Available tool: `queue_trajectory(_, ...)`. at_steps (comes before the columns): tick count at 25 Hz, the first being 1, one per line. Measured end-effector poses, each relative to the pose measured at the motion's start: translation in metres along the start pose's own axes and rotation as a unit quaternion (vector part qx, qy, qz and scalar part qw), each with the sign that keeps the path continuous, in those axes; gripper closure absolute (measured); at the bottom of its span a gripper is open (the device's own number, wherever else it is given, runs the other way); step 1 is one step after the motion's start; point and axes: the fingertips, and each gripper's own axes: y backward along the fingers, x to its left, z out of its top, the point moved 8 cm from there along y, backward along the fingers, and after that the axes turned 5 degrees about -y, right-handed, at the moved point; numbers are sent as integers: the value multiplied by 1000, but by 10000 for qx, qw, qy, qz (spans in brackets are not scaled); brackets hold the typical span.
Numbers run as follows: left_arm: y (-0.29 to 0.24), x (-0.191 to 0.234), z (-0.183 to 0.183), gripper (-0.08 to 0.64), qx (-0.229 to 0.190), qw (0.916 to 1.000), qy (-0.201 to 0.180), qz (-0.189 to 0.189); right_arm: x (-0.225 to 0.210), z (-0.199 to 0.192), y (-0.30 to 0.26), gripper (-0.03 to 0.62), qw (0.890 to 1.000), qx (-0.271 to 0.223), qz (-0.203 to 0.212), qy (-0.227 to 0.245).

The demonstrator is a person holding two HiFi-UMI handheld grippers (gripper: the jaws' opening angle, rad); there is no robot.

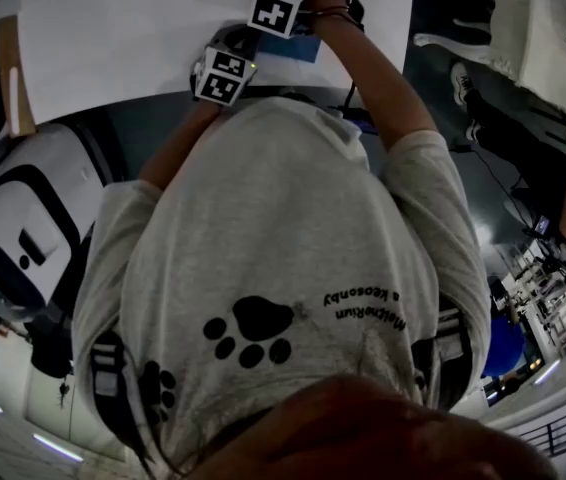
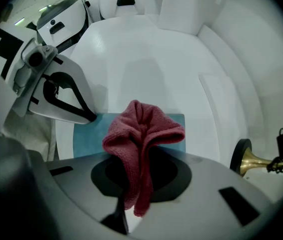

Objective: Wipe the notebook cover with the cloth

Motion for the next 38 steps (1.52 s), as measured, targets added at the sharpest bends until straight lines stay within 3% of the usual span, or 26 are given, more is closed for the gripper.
queue_trajectory(8, -12, -4, 7, 548, 13, 10000, -24, -1, -12, -46, -3, 522, 9993, 79, 72, -354)
queue_trajectory(19, -8, -4, 5, 548, -9, 10000, -54, 43, -9, -104, -2, 522, 9923, 44, 58, -1239)
queue_trajectory(26, -10, -5, 4, 548, -18, 10000, -25, 55, -5, -129, -7, 522, 9856, -233, -46, -1675)
queue_trajectory(32, -7, -5, 2, 549, -28, 9998, 152, 110, -7, -142, -7, 522, 9747, -440, -112, -2187)
queue_trajectory(38, 1, -2, -7, 548, 23, 9992, 358, 155, -8, -160, 4, 522, 9490, -897, 103, -3021)
